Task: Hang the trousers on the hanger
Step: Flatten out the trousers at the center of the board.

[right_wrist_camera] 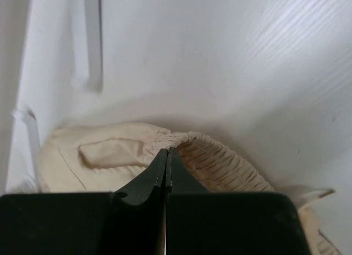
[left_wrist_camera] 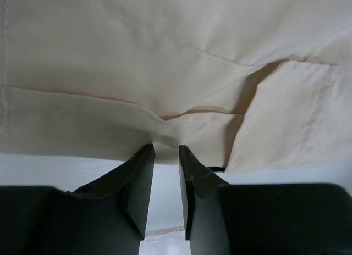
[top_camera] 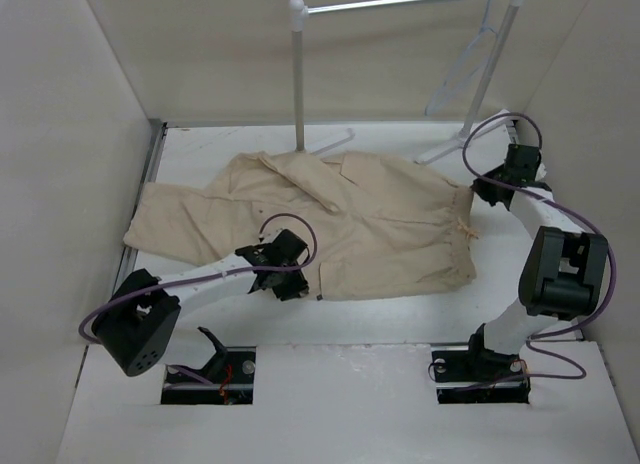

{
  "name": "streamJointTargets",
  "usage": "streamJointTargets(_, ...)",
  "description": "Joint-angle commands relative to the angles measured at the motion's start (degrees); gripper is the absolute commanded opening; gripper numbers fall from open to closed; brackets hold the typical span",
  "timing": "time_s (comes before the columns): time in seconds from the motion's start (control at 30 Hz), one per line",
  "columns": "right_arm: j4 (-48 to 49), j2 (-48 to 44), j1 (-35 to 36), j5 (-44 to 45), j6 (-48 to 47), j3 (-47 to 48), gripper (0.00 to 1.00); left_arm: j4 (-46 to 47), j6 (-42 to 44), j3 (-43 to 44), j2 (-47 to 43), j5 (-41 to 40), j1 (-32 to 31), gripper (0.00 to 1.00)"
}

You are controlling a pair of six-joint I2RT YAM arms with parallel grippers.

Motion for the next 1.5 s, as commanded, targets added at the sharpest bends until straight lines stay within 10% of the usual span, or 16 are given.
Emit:
streamJointTargets(0.0, 5.53, -1.74, -2.02, 5.09, 2.68, 3.92, 0.01, -4.08, -3.86, -0.28, -1.58, 0.73, -2.08, 0.23)
streamJointTargets(0.27, 7.22, 0.29, -3.69, 13.96, 3.21, 5.67, 0.07, -4.08, -9.14, 8.84, 1.66, 5.21, -8.93, 0.34)
streamJointTargets(0.43, -2.97, -4.61, -3.96, 17.83, 3.21, 8.06, 0.55, -3.38, -8.44, 17.46, 3.61, 8.37, -8.77, 0.45)
streamJointTargets(0.57, -3.95, -16.38, 2.79, 18.28, 1.37, -0.10, 0.68, -2.16, -6.51, 20.20, -1.74, 6.28, 1.66, 0.47)
streamJointTargets(0.77, -7.89, -23.44, 25.62, 11.35, -0.49, -12.85, 0.10, 1.00, -4.49, 21.42, -2.30, 2.76, 26.88, 0.50)
streamJointTargets(0.87, -7.91, -22.39, 37.58, 10.02, 0.13, -15.58, 0.17, 5.13, -3.43, 23.88, 2.88, 2.93, 35.51, 0.50)
streamJointTargets(1.0, -9.31, -16.87, 47.18, 11.16, 0.74, -13.84, 0.61, 4.09, -1.68, 26.79, 8.17, 5.21, 37.21, 0.48)
streamJointTargets(1.1, -12.20, -10.28, 50.18, 11.33, 1.71, -11.47, 0.66, 4.36, -0.01, 21.81, 6.95, 2.51, 34.84, 0.47)
streamJointTargets(1.47, -17.05, -6.82, 54.84, 7.39, 8.73, -18.99, 0.13, 2.60, 2.28, -6.15, -5.00, -5.59, 30.44, 0.46)
